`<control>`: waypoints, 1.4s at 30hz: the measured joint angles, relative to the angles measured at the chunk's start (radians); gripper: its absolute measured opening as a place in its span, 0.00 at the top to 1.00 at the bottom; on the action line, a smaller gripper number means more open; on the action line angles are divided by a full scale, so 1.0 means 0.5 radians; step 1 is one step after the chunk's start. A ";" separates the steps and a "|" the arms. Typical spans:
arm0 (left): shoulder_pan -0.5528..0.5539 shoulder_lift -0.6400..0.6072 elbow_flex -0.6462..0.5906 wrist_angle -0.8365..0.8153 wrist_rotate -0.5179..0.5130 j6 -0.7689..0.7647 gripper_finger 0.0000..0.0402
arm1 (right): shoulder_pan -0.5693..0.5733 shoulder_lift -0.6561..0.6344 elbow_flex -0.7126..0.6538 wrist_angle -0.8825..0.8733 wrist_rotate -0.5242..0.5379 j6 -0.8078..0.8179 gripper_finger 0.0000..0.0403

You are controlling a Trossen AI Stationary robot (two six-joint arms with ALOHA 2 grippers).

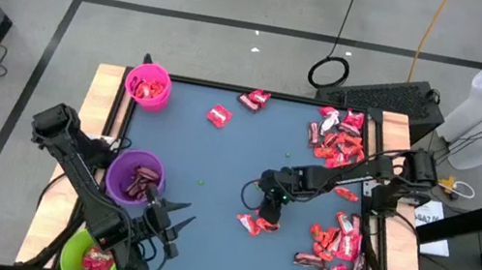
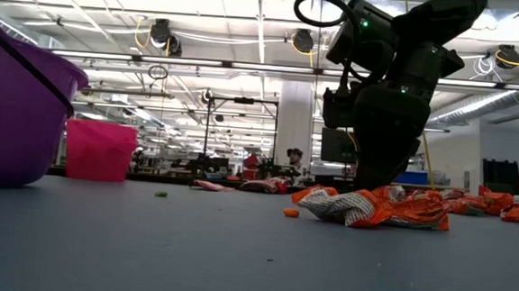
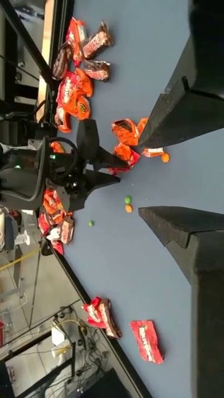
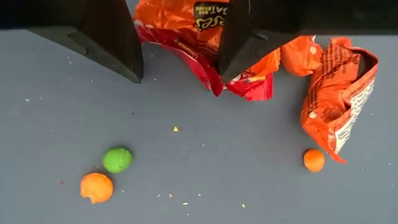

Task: Organize candy in baskets
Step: Put the red candy into the green bucket

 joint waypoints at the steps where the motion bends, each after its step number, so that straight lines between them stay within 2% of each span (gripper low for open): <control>1: 0.000 0.000 0.000 0.002 0.000 0.000 0.58 | -0.005 0.006 0.000 0.004 -0.001 -0.021 0.52; 5: 0.000 0.000 0.000 0.014 0.000 0.000 0.58 | -0.011 0.014 0.002 -0.002 -0.003 -0.117 0.62; 11: 0.000 0.002 0.000 0.018 0.000 0.000 0.58 | -0.009 -0.008 0.001 -0.009 -0.012 -0.272 0.91; 13: 0.000 0.013 0.000 0.017 -0.002 0.000 0.58 | -0.010 -0.037 -0.003 -0.020 0.001 -0.320 0.97; 20: 0.048 0.079 0.000 0.018 -0.005 0.000 0.58 | 0.043 -0.275 -0.004 0.064 0.283 -0.384 0.97; 28: 0.073 0.134 0.000 0.064 0.015 0.015 0.58 | 0.241 -0.499 -0.004 0.391 0.688 -0.600 0.99; 33: 0.095 0.173 0.000 0.149 0.037 0.078 0.58 | 0.368 -0.511 -0.001 0.702 0.689 -0.790 0.99; 42: 0.141 0.225 -0.001 0.548 0.050 0.476 0.58 | 0.516 -0.501 -0.001 1.198 0.680 -0.966 0.99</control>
